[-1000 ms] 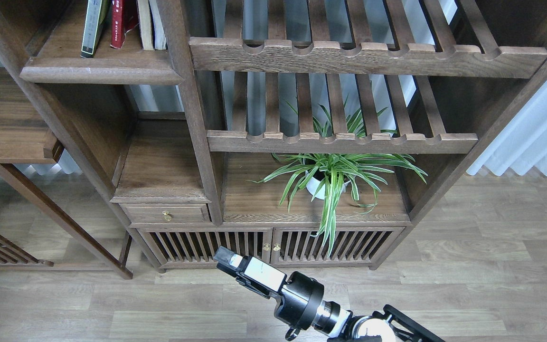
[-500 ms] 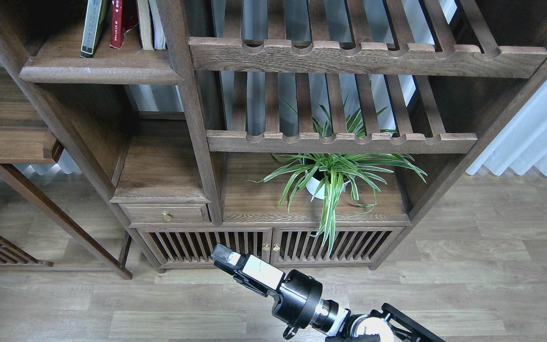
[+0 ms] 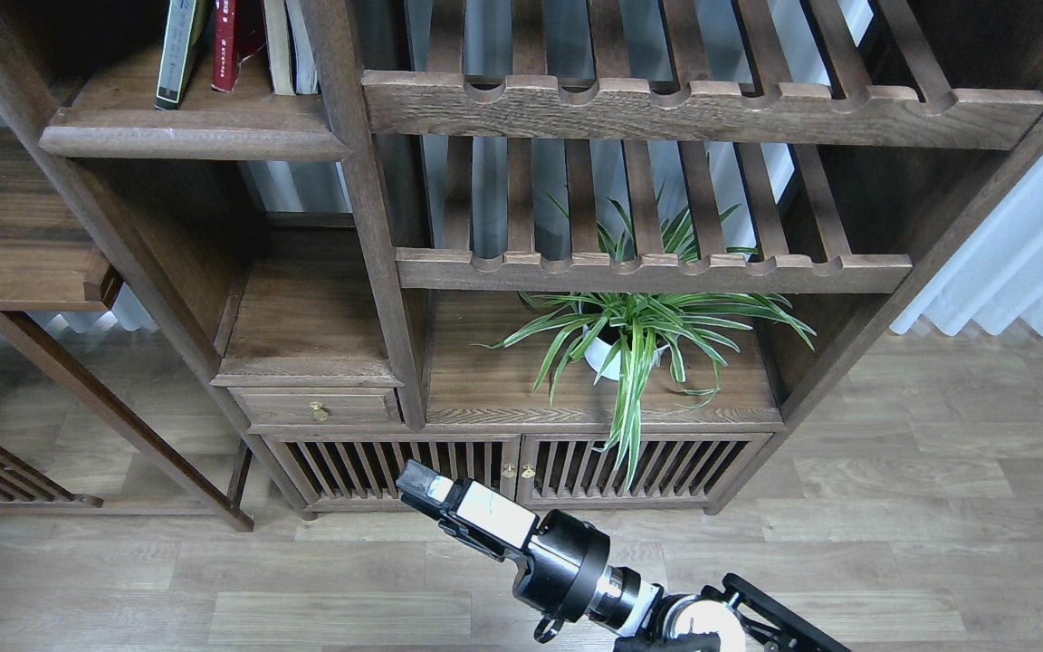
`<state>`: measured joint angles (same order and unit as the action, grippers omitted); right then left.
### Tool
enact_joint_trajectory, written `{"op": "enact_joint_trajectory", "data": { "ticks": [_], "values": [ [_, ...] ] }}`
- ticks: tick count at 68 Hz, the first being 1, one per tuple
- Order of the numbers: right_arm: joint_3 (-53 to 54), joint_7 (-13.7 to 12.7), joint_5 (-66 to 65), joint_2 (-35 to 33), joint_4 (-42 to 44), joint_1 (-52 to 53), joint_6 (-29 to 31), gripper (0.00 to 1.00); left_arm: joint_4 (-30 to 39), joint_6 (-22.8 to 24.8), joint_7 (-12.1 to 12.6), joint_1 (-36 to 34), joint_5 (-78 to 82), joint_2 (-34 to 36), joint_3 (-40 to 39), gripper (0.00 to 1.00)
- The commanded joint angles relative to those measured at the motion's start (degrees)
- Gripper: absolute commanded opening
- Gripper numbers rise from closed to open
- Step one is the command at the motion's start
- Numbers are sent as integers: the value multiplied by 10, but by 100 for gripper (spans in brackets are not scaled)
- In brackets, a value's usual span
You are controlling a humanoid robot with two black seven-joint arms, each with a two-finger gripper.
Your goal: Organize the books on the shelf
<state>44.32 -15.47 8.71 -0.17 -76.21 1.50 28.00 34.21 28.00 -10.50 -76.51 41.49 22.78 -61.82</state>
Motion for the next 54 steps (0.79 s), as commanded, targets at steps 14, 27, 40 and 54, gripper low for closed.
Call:
{"op": "enact_joint_trajectory", "data": {
  "ticks": [14, 27, 40, 54],
  "values": [
    [1, 2, 2, 2, -5, 1, 0, 94, -10, -30, -68, 16, -1, -35, 5, 8],
    [7, 3, 2, 2, -6, 0, 0, 94, -11, -37, -70, 39, -23, -42, 0, 55],
    [67, 15, 2, 2, 0, 5, 0, 94, 16, -37, -72, 86, -49, -35, -22, 100],
    [102, 15, 3, 2, 3, 17, 0, 94, 102, -33, -62, 146, -50, -19, -47, 100]
  ]
}}
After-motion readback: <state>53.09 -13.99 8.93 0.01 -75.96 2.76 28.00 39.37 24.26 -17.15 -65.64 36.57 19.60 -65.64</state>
